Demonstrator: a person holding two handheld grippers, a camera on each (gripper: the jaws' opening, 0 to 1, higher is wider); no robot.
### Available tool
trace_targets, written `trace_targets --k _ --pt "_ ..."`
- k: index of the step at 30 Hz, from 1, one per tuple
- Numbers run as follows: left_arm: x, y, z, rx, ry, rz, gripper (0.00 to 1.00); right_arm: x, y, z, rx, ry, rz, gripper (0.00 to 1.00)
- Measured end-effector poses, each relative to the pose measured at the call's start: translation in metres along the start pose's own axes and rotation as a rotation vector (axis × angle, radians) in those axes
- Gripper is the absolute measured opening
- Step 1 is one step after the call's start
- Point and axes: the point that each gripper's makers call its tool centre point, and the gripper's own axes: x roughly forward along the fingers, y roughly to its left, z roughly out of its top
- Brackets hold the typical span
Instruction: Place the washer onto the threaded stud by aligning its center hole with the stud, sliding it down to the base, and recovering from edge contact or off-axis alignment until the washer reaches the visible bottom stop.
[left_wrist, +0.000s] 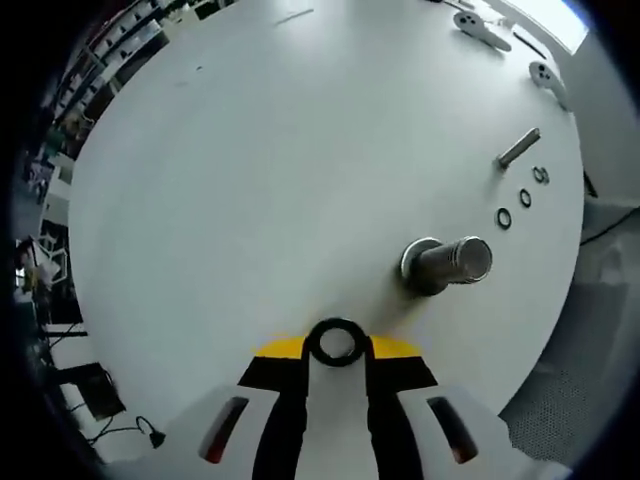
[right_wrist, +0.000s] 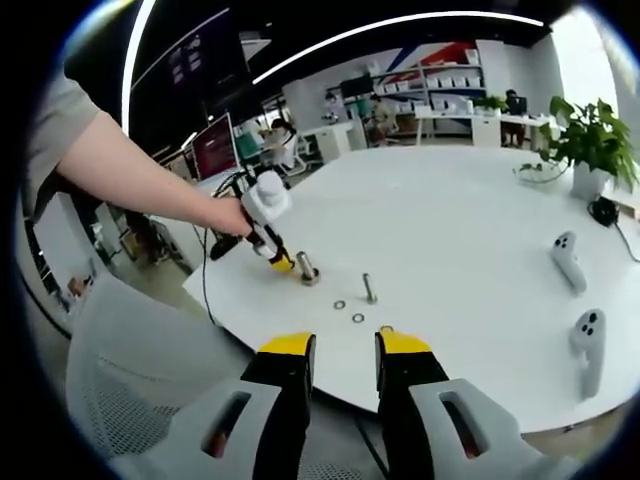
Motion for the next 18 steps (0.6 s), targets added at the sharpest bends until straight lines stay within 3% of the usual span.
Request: trace_targets --k 10,18 --pt "-0.032 -0.003 0.027 0.072 -0.091 0.011 0.19 0.0 0.003 0.0 -0.01 0.002 0.012 0.26" --pt "-0.054 -0.017 0.045 0.113 -0.119 -0.043 0.19 0.0 0.004 0.0 -0.012 0.004 0.017 0.26"
